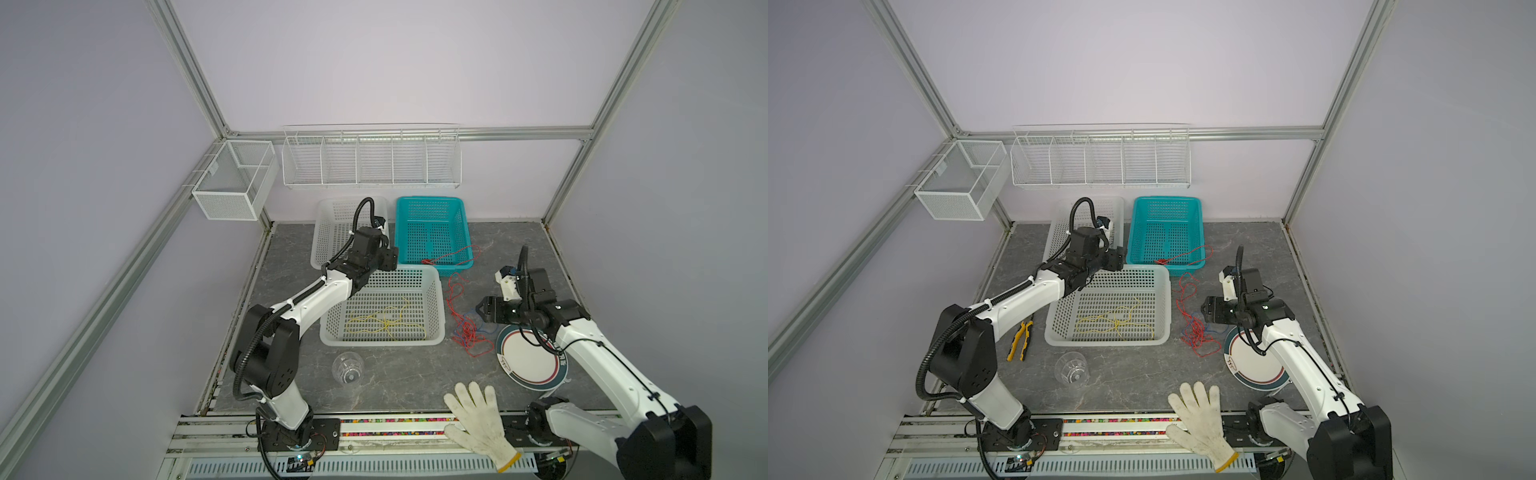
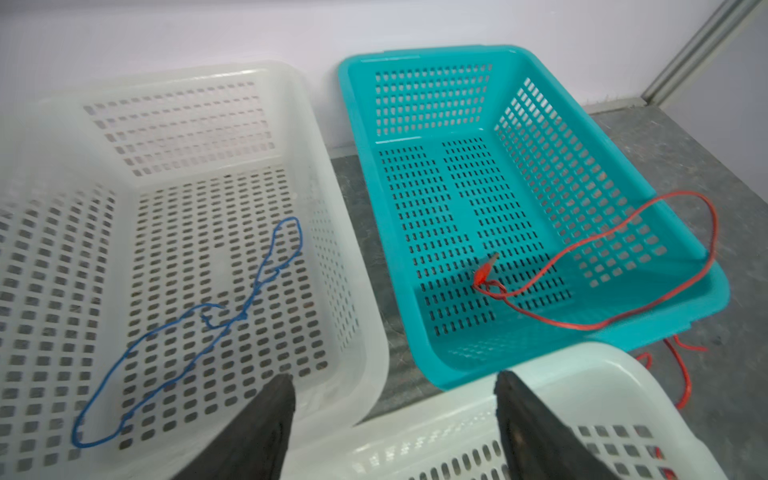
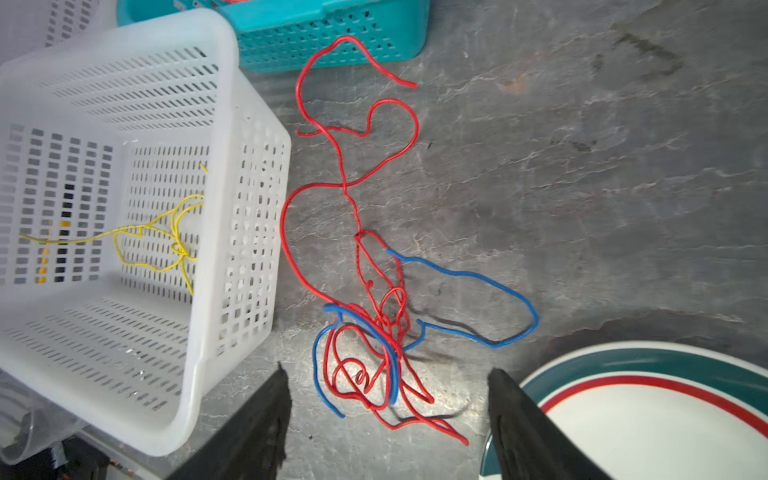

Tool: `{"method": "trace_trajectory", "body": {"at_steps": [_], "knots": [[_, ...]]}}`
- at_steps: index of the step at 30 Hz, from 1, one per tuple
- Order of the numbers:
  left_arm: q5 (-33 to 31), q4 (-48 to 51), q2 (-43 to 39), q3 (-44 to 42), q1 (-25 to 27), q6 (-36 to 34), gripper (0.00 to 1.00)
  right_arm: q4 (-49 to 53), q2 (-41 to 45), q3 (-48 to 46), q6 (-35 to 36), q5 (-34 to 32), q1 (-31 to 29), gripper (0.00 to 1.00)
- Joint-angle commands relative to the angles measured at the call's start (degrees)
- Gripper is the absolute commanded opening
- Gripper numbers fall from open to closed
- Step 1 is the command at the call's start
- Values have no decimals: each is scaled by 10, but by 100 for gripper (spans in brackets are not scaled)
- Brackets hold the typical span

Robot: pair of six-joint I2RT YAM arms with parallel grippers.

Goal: Untangle the cables

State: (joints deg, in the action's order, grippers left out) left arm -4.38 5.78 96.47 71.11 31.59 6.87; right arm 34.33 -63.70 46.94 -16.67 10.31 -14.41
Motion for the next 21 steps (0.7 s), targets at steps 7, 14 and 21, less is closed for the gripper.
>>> {"method": "trace_trajectory", "body": {"at_steps": [7, 14, 21], "knots": [[53, -55, -51, -54, 15, 34, 77, -85, -48, -56, -35, 81, -13, 59], [69, -56, -55, -55, 27, 38, 77, -85, -64, -44, -37, 29, -20, 11], [92, -58, -57, -51, 43, 26, 77, -41, -11, 4, 9, -15, -20, 7]]}}
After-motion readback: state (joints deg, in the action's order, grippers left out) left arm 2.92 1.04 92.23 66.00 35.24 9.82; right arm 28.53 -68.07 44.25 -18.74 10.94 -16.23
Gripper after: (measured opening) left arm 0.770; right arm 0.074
